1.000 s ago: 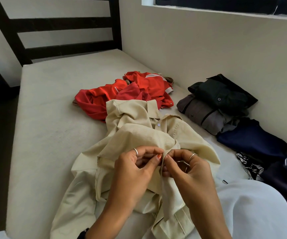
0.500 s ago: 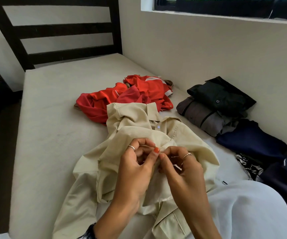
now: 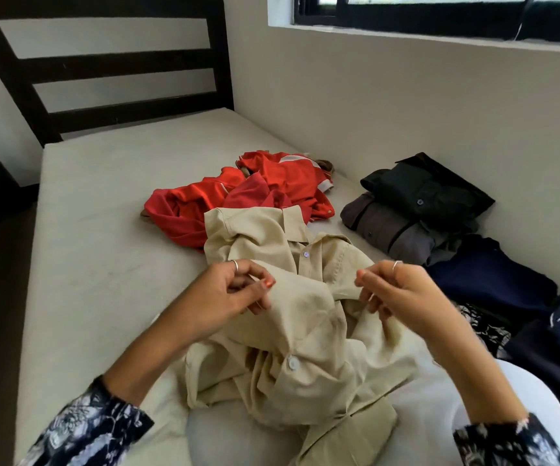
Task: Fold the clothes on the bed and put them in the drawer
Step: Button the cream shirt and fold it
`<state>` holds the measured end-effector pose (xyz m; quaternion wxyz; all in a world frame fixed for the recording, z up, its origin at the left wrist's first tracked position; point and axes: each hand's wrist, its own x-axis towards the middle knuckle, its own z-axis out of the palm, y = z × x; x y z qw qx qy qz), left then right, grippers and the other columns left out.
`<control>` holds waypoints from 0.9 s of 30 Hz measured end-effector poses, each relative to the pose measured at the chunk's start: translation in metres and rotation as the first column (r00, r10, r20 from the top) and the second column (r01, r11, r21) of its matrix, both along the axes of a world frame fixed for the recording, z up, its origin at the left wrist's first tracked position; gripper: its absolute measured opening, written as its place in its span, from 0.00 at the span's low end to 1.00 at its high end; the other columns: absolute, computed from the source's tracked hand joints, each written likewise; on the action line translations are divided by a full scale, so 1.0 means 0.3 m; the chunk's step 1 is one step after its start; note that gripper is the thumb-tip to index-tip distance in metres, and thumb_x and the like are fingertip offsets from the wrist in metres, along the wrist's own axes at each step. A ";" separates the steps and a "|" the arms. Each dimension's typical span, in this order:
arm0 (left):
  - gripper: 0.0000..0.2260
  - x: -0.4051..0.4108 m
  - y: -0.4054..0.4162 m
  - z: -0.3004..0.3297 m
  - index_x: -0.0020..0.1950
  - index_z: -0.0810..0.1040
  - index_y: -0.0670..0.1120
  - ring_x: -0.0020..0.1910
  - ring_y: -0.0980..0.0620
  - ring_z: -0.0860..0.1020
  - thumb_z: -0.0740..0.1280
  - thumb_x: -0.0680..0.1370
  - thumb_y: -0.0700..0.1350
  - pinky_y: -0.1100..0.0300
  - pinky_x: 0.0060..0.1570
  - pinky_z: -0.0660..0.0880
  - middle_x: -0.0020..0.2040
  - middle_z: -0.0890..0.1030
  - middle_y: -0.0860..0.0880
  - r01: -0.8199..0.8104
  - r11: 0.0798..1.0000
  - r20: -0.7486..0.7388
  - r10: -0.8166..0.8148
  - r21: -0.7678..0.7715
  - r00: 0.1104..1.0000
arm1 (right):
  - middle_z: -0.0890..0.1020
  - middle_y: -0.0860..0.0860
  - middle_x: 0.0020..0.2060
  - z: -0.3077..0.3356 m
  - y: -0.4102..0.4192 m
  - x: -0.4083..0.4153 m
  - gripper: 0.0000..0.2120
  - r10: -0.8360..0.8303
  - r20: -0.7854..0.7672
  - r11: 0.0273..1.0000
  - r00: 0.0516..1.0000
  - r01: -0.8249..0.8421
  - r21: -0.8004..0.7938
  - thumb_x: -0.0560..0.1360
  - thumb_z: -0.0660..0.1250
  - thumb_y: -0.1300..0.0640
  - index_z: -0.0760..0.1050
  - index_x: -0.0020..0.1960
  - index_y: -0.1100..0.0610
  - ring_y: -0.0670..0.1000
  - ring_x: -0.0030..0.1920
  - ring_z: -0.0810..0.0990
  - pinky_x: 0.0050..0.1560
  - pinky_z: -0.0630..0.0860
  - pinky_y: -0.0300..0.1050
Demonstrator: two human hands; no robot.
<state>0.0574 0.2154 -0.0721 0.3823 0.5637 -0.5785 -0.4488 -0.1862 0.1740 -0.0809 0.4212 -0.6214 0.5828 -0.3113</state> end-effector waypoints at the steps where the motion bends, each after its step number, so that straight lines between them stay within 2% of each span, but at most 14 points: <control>1: 0.04 0.013 -0.024 0.009 0.49 0.79 0.43 0.35 0.56 0.80 0.66 0.78 0.40 0.68 0.37 0.74 0.34 0.83 0.50 -0.014 1.000 0.010 0.014 -0.006 1.000 | 0.82 0.54 0.35 -0.009 -0.048 -0.010 0.09 -0.018 -0.051 1.000 0.999 0.017 -0.011 0.79 0.65 0.54 0.79 0.43 0.57 0.47 0.33 0.79 0.35 0.76 0.41; 3: 0.04 0.033 -0.074 0.018 0.49 0.80 0.44 0.35 0.56 0.80 0.65 0.78 0.42 0.68 0.37 0.73 0.35 0.83 0.51 -0.032 0.999 0.039 0.032 -0.019 0.999 | 0.82 0.52 0.39 -0.049 -0.155 -0.034 0.09 -0.057 -0.205 0.998 0.977 0.047 -0.051 0.78 0.65 0.52 0.78 0.45 0.56 0.49 0.39 0.80 0.44 0.78 0.48; 6: 0.04 0.058 -0.167 0.013 0.48 0.80 0.44 0.35 0.59 0.80 0.65 0.79 0.41 0.67 0.38 0.73 0.35 0.83 0.52 -0.059 0.997 0.097 0.063 -0.051 0.993 | 0.81 0.52 0.50 -0.135 -0.311 -0.058 0.13 -0.103 -0.432 0.995 0.896 0.093 -0.044 0.77 0.66 0.48 0.75 0.56 0.56 0.51 0.50 0.78 0.48 0.73 0.44; 8: 0.04 0.073 -0.242 0.002 0.49 0.80 0.44 0.33 0.62 0.79 0.65 0.79 0.40 0.67 0.37 0.73 0.37 0.83 0.51 -0.091 0.993 0.137 0.100 -0.071 0.986 | 0.78 0.55 0.59 -0.201 -0.390 -0.065 0.22 -0.103 -0.488 0.994 0.867 0.112 -0.011 0.76 0.66 0.46 0.71 0.65 0.58 0.54 0.59 0.76 0.53 0.72 0.44; 10: 0.04 0.094 -0.318 -0.014 0.48 0.80 0.44 0.36 0.60 0.79 0.66 0.79 0.39 0.69 0.39 0.74 0.40 0.83 0.48 -0.124 0.986 0.195 0.144 -0.110 0.970 | 0.76 0.56 0.63 -0.257 -0.436 -0.062 0.28 -0.094 -0.506 0.991 0.858 0.130 0.036 0.76 0.67 0.44 0.69 0.68 0.60 0.56 0.63 0.74 0.56 0.71 0.46; 12: 0.03 0.114 -0.412 -0.043 0.48 0.80 0.45 0.41 0.54 0.79 0.66 0.78 0.39 0.61 0.47 0.77 0.42 0.82 0.47 -0.160 0.974 0.286 0.201 -0.160 0.937 | 0.78 0.58 0.59 -0.311 -0.473 -0.059 0.25 -0.039 -0.546 0.987 0.837 0.118 0.109 0.75 0.66 0.42 0.73 0.61 0.61 0.58 0.59 0.75 0.48 0.69 0.45; 14: 0.03 0.126 -0.502 -0.075 0.49 0.80 0.44 0.42 0.53 0.78 0.67 0.77 0.40 0.56 0.50 0.76 0.43 0.81 0.49 -0.190 0.959 0.405 0.262 -0.211 0.876 | 0.80 0.58 0.52 -0.346 -0.491 -0.050 0.17 -0.012 -0.559 0.987 0.829 0.099 0.125 0.76 0.66 0.44 0.75 0.50 0.60 0.57 0.51 0.76 0.42 0.67 0.45; 16: 0.06 0.127 -0.584 -0.104 0.53 0.79 0.43 0.43 0.53 0.76 0.67 0.77 0.41 0.60 0.48 0.73 0.46 0.80 0.49 -0.191 0.945 0.513 0.307 -0.267 0.802 | 0.79 0.57 0.45 -0.356 -0.500 -0.040 0.10 -0.050 -0.520 0.994 0.853 0.095 0.059 0.76 0.65 0.51 0.73 0.43 0.59 0.55 0.43 0.74 0.38 0.66 0.45; 18: 0.10 0.127 -0.652 -0.130 0.57 0.77 0.42 0.49 0.51 0.75 0.68 0.77 0.41 0.62 0.50 0.69 0.54 0.79 0.45 -0.170 0.933 0.593 0.334 -0.316 0.733 | 0.75 0.53 0.37 -0.312 -0.482 -0.021 0.08 -0.056 -0.511 0.996 0.858 0.008 -0.094 0.75 0.64 0.57 0.71 0.39 0.59 0.55 0.40 0.73 0.36 0.64 0.47; 19: 0.12 0.129 -0.682 -0.143 0.59 0.76 0.42 0.54 0.49 0.75 0.68 0.76 0.41 0.62 0.53 0.68 0.58 0.77 0.44 -0.158 0.933 0.625 0.336 -0.324 0.704 | 0.73 0.51 0.36 -0.273 -0.460 -0.007 0.09 -0.010 -0.509 0.983 0.861 -0.085 -0.164 0.74 0.64 0.58 0.69 0.37 0.59 0.55 0.40 0.72 0.36 0.63 0.47; 21: 0.18 0.131 -0.746 -0.173 0.65 0.73 0.42 0.64 0.46 0.71 0.68 0.76 0.43 0.58 0.61 0.67 0.65 0.73 0.43 -0.129 0.946 0.686 0.307 -0.299 0.660 | 0.75 0.51 0.38 -0.197 -0.399 0.023 0.09 0.183 -0.490 0.938 0.852 -0.300 -0.171 0.74 0.65 0.57 0.70 0.38 0.60 0.54 0.39 0.74 0.39 0.69 0.48; 24: 0.28 0.155 -0.815 -0.210 0.72 0.67 0.43 0.70 0.44 0.66 0.70 0.76 0.50 0.51 0.68 0.65 0.71 0.67 0.43 -0.099 0.979 0.780 0.204 -0.181 0.592 | 0.79 0.51 0.45 -0.202 -0.290 0.071 0.15 0.540 -0.451 0.813 0.711 -0.580 0.059 0.78 0.61 0.47 0.77 0.46 0.58 0.52 0.43 0.77 0.47 0.75 0.47; 26: 0.32 0.181 -0.843 -0.243 0.73 0.65 0.44 0.71 0.43 0.66 0.70 0.75 0.55 0.47 0.69 0.65 0.72 0.67 0.42 -0.091 0.994 0.837 0.099 -0.059 0.537 | 0.79 0.51 0.50 -0.239 -0.258 0.086 0.21 0.657 -0.490 0.730 0.574 -0.646 0.223 0.79 0.55 0.42 0.78 0.51 0.57 0.52 0.48 0.77 0.53 0.75 0.49; 27: 0.32 0.188 -0.858 -0.266 0.73 0.65 0.44 0.70 0.42 0.66 0.69 0.74 0.56 0.47 0.68 0.65 0.71 0.68 0.42 -0.084 0.996 0.855 0.055 -0.014 0.516 | 0.80 0.52 0.50 -0.250 -0.260 0.080 0.22 0.672 -0.489 0.724 0.556 -0.632 0.276 0.80 0.54 0.42 0.77 0.50 0.58 0.52 0.48 0.78 0.53 0.75 0.48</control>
